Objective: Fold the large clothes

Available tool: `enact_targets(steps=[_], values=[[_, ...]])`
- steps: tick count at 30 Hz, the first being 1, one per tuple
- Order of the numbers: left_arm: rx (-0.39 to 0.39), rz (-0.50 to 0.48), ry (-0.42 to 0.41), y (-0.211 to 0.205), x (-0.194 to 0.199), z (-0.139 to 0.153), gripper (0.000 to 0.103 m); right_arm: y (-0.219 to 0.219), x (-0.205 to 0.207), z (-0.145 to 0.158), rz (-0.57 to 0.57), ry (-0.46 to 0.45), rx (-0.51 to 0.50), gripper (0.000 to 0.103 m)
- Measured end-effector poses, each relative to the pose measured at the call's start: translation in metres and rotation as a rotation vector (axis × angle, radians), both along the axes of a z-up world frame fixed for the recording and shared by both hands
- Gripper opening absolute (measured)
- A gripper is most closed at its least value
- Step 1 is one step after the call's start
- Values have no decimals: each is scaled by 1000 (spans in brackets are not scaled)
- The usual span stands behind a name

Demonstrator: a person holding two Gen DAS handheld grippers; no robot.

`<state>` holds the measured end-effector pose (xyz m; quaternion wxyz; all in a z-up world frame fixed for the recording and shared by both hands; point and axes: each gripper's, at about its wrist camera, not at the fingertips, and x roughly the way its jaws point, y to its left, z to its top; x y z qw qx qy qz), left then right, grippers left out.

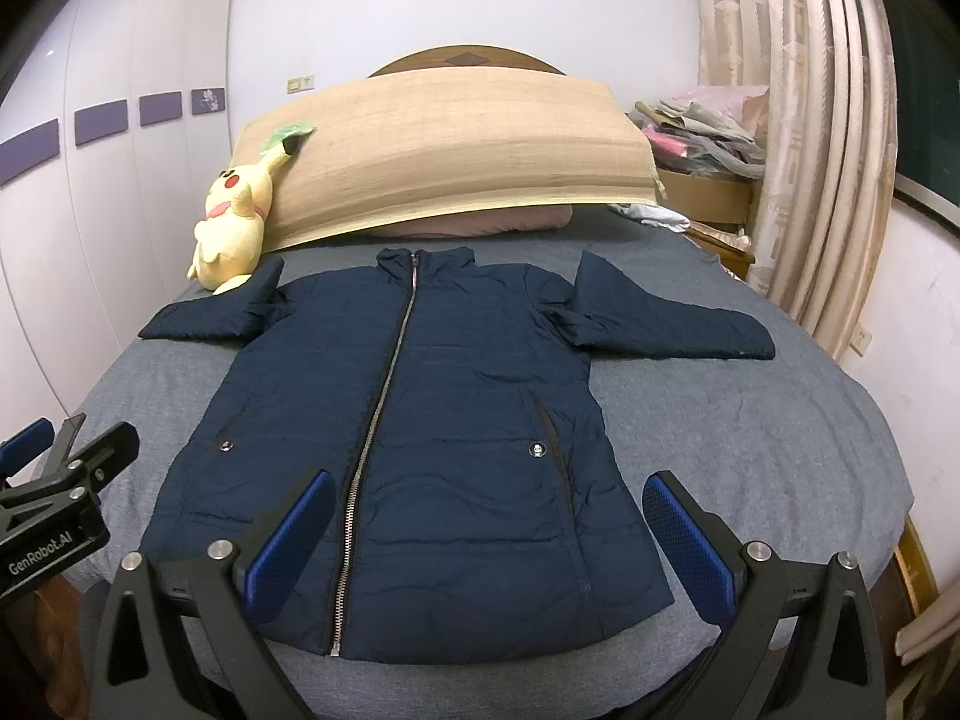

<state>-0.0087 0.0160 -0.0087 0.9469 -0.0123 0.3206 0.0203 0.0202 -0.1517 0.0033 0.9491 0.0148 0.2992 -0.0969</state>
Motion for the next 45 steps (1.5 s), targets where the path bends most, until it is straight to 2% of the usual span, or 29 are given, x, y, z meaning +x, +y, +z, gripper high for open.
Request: enact_targets(steps=[45], values=[[5, -1, 13, 0, 0, -3, 103, 0, 1, -5, -4, 13, 4, 103]])
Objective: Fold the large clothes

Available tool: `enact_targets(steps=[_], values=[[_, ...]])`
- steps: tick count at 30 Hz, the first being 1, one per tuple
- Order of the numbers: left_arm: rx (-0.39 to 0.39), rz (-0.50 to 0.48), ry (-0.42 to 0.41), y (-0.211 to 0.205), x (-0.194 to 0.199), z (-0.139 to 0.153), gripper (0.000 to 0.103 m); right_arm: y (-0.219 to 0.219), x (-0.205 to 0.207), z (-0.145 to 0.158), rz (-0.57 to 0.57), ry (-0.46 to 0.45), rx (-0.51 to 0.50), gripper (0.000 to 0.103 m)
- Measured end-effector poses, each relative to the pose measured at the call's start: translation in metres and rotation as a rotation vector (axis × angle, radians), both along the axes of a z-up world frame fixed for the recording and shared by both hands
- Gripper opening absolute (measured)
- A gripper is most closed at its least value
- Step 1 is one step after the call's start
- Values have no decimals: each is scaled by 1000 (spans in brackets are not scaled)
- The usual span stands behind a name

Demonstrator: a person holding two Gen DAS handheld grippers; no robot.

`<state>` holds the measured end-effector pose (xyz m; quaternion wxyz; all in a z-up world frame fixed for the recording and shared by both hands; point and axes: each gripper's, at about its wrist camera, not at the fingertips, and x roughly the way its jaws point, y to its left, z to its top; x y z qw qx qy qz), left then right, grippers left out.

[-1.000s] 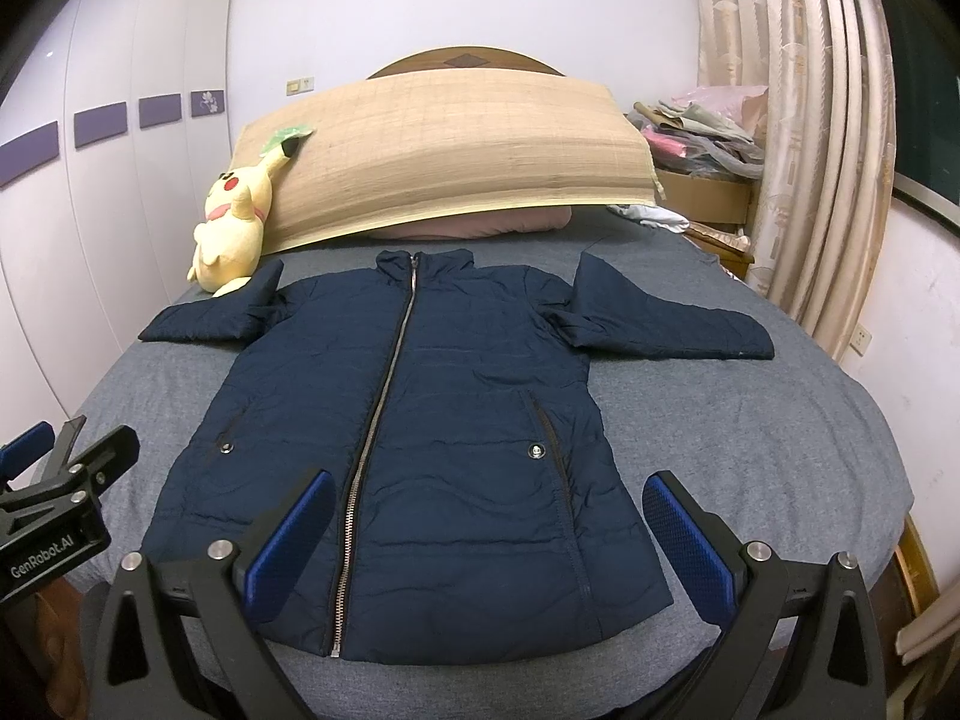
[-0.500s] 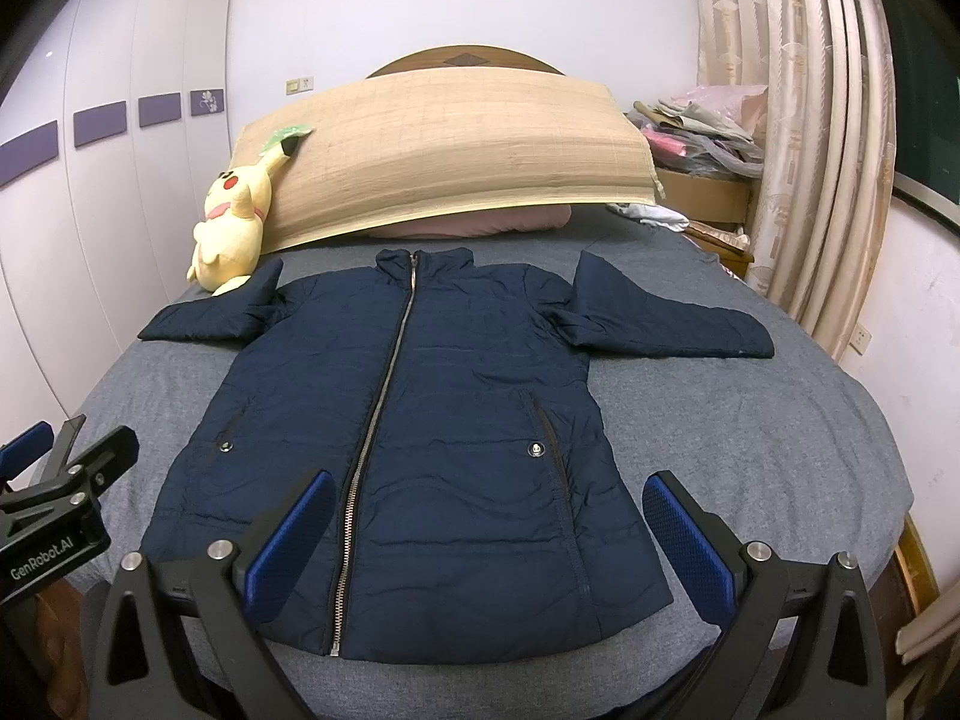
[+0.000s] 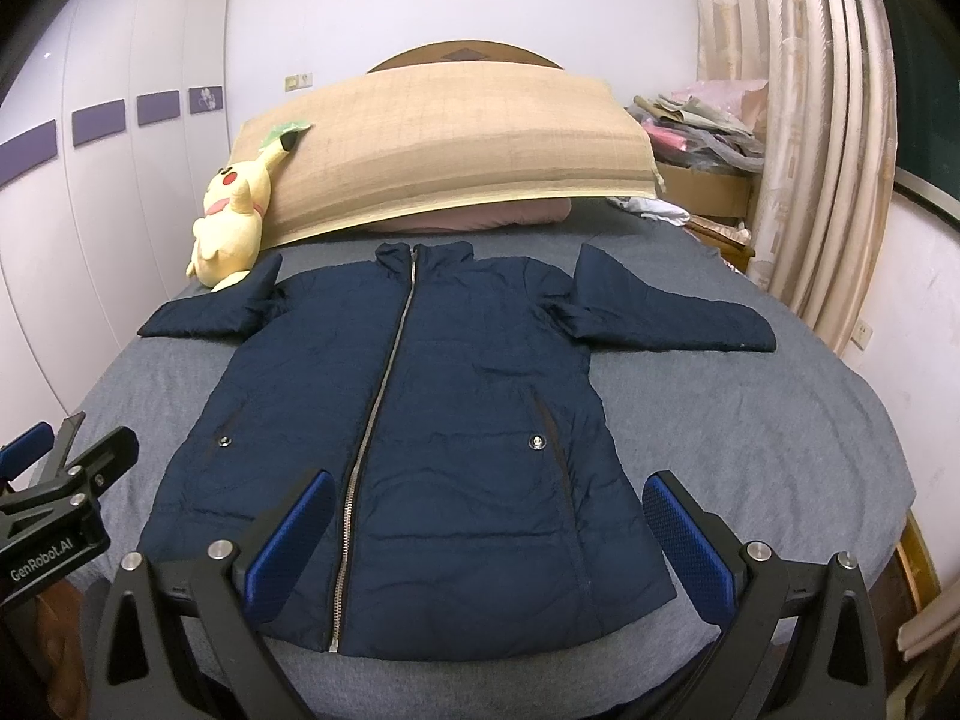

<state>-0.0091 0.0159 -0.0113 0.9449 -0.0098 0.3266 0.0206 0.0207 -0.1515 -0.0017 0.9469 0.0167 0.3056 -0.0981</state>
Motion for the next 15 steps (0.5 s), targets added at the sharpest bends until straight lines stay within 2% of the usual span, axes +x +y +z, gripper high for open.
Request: enact_targets(steps=[8, 12, 15], values=[[8, 1, 18, 0, 3, -12, 103, 0, 3, -10, 1, 13, 11, 103], [5, -4, 68, -1, 13, -33, 103, -8, 9, -31, 4, 45, 46, 103], [-6, -1, 142, 2, 26, -59, 103, -17, 15, -53, 12, 89, 95, 103]])
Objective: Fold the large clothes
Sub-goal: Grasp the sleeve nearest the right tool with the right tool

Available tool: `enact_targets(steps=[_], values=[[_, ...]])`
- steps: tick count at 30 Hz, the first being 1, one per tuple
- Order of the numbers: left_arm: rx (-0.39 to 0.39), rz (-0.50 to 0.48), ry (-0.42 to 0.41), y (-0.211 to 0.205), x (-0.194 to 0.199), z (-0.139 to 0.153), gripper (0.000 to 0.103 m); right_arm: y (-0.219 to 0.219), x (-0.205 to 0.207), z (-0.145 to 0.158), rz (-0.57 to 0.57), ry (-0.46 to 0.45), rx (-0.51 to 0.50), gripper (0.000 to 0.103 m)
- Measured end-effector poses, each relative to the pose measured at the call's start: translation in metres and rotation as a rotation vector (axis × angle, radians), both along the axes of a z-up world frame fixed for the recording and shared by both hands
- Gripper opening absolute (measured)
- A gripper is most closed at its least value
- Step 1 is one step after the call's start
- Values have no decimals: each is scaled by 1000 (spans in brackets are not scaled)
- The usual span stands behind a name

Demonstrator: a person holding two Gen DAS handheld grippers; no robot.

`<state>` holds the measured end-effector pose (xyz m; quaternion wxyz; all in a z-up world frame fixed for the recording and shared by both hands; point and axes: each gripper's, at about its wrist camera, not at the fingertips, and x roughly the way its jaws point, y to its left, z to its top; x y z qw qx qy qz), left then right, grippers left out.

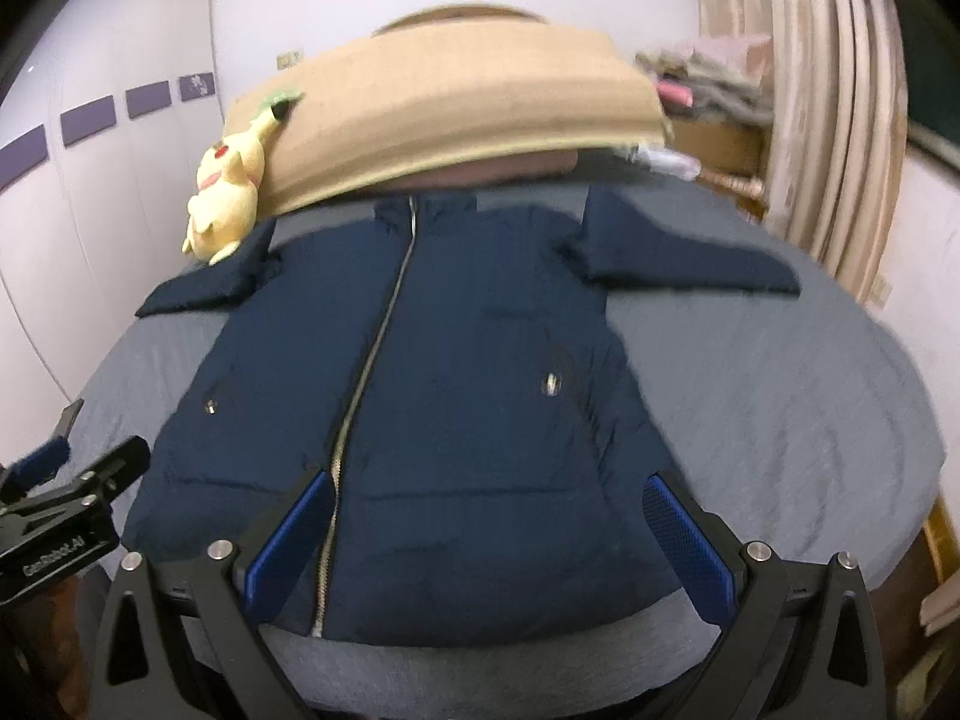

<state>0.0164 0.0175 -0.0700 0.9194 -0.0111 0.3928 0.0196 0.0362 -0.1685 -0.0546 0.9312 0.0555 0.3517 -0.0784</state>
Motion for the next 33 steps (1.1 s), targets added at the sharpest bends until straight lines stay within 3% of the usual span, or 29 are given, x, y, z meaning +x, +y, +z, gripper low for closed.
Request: enact_targets(steps=[4, 10, 14, 18, 22, 24, 28, 33], values=[[1, 31, 106, 8, 20, -29, 103, -29, 10, -25, 16, 51, 118, 103], [37, 51, 128, 10, 51, -33, 103, -109, 23, -19, -60, -4, 246, 103], [48, 57, 140, 8, 71, -35, 103, -196, 49, -14, -143, -38, 395, 103], [55, 56, 160, 8, 90, -44, 103, -301, 83, -26, -263, -106, 635, 102], [64, 55, 183, 8, 106, -53, 103, -396, 125, -52, -398, -153, 853, 87], [70, 60, 190, 9, 113, -58, 103, -424, 145, -63, -449, -152, 893, 69], [77, 69, 187, 11, 126, -64, 103, -467, 188, -75, -500, -161, 937, 69], [83, 71, 181, 13, 139, -69, 103, -486, 227, -98, -572, -115, 913, 69]])
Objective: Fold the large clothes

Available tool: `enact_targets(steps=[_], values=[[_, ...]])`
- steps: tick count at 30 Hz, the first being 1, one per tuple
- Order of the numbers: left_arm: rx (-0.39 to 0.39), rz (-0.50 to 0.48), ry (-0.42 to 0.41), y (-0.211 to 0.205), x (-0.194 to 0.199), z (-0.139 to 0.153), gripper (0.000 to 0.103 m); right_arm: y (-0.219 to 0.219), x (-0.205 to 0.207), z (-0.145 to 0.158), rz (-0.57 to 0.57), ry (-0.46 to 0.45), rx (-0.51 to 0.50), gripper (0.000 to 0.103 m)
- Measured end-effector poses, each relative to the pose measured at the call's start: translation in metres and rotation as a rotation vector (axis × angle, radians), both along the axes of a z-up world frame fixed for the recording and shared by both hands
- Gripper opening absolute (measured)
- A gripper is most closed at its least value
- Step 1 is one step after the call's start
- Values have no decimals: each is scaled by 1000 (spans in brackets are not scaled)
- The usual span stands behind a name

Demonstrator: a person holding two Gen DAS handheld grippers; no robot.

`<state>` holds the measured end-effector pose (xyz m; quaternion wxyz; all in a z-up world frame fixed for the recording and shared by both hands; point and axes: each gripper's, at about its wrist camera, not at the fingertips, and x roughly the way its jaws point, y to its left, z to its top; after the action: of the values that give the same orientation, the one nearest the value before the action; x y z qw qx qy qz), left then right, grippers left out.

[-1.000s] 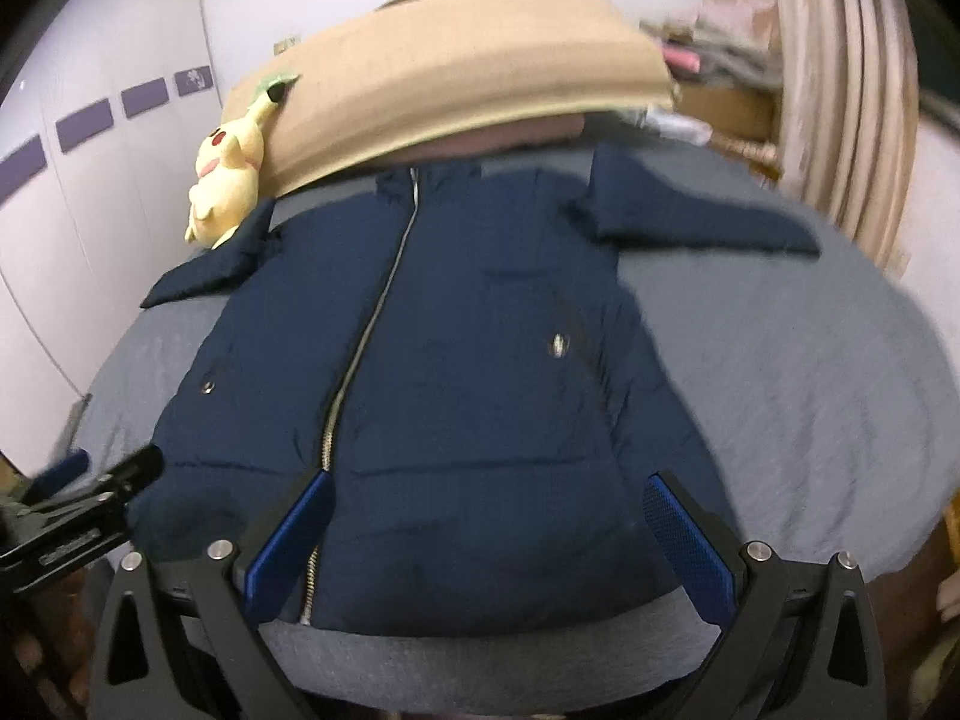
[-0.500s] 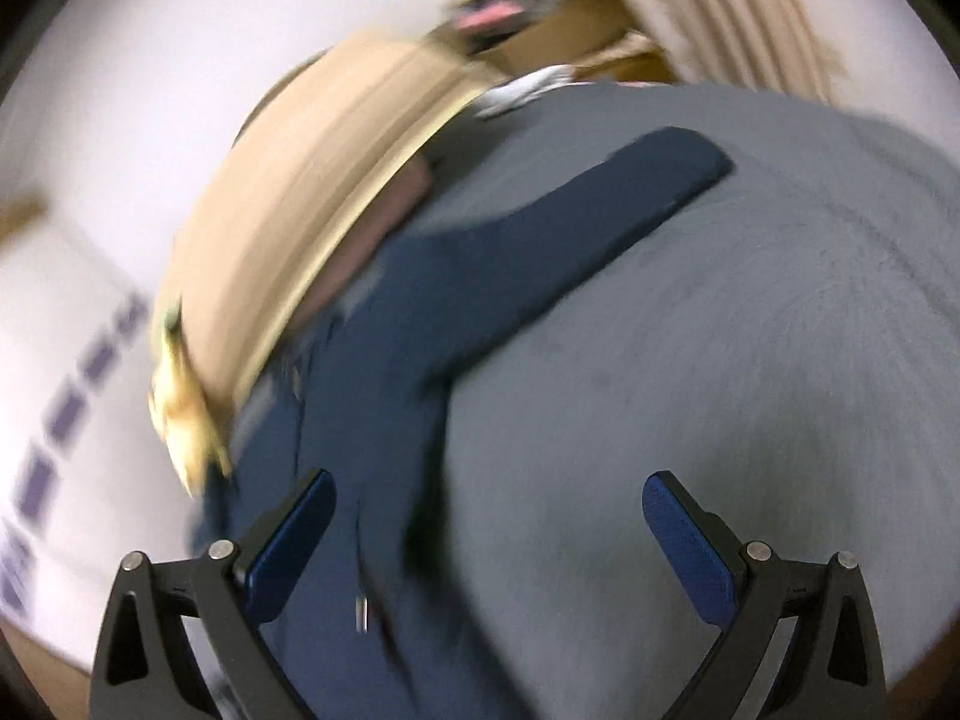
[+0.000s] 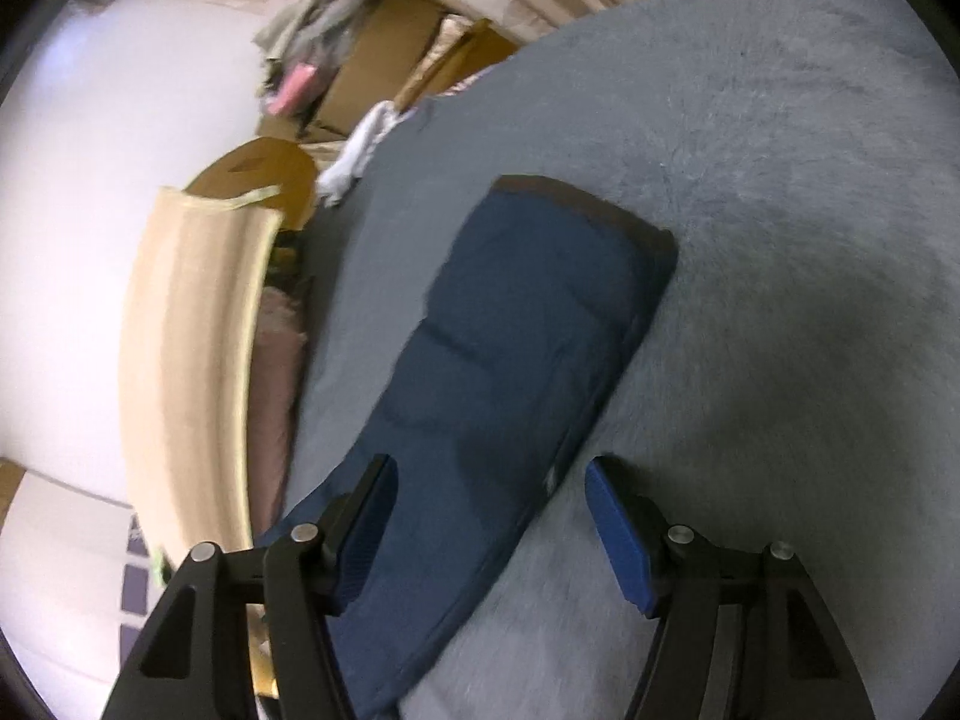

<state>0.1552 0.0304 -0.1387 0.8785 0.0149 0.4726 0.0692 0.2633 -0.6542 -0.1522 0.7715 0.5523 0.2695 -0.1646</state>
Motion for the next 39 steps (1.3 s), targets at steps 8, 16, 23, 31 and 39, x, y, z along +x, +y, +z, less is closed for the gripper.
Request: enact_targets(steps=[8, 16, 23, 31, 39], values=[[-57, 6, 5, 14, 9, -10, 103, 2, 53, 26, 48, 149, -194, 12], [-139, 9, 29, 22, 9, -22, 103, 125, 98, 207, 253, -107, -536, 11], [-146, -18, 40, 23, 12, -26, 103, 301, 131, 289, 515, -322, -638, 11], [-146, -49, 81, 24, 14, -24, 103, 440, 182, 200, 770, -173, -572, 91], [-291, -37, -124, 53, 18, 48, 103, 448, 150, 151, 838, -156, -473, 91]])
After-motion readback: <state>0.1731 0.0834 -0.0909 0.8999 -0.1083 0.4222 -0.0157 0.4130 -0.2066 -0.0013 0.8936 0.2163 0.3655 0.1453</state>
